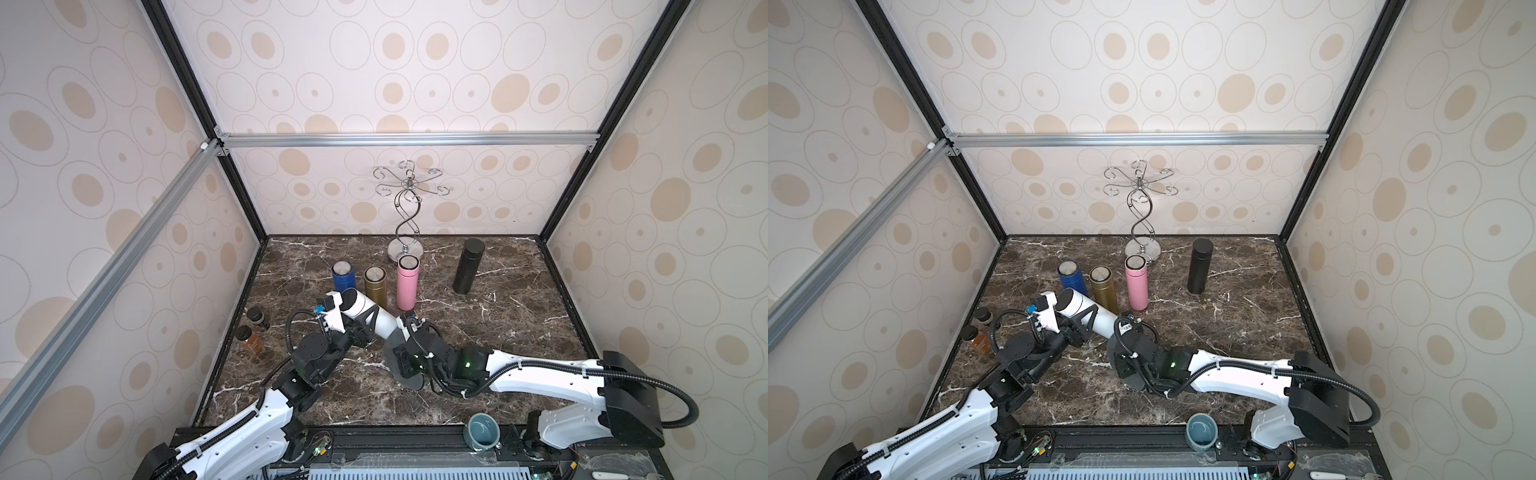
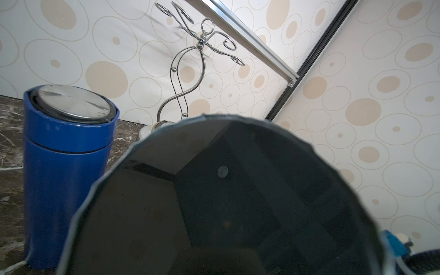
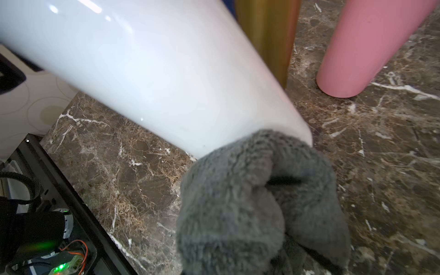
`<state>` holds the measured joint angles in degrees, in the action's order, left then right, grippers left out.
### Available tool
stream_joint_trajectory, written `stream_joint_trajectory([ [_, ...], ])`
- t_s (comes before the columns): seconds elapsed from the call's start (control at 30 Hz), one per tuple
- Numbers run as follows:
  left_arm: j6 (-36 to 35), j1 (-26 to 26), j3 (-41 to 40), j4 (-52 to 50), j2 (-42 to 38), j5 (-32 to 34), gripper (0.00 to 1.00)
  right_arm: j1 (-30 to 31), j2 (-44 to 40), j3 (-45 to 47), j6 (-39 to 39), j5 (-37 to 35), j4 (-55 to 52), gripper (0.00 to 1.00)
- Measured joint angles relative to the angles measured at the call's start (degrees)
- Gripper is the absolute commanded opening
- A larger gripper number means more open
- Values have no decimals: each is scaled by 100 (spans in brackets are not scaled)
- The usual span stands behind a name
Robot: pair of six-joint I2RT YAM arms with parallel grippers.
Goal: Wipe the surface of the thermos
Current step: Wipe the dirt from the surface of the thermos.
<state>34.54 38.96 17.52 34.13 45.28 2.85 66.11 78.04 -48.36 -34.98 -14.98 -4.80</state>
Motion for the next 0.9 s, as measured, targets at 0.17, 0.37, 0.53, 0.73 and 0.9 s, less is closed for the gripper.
stream_joint_trajectory([
  [0.17, -4, 0, 0, -90, -87, 15, 0, -28, -713, 260, 81, 470, 282, 0],
  [0.37, -2, 4, 0, -142, -164, 44, 0, -22, -785, 243, 144, 1357, 791, 0],
  [0.53, 0, 4, 35, -212, -162, 48, 0, 160, 74, -140, 236, 1676, 1025, 0],
  [0.73, 0, 2, 109, -212, -166, 79, 0, 326, 673, -605, 319, 1497, 1248, 0],
  [0.9, 0, 4, 111, -216, -221, 85, 0, 332, 713, -627, 195, 846, 1460, 0],
])
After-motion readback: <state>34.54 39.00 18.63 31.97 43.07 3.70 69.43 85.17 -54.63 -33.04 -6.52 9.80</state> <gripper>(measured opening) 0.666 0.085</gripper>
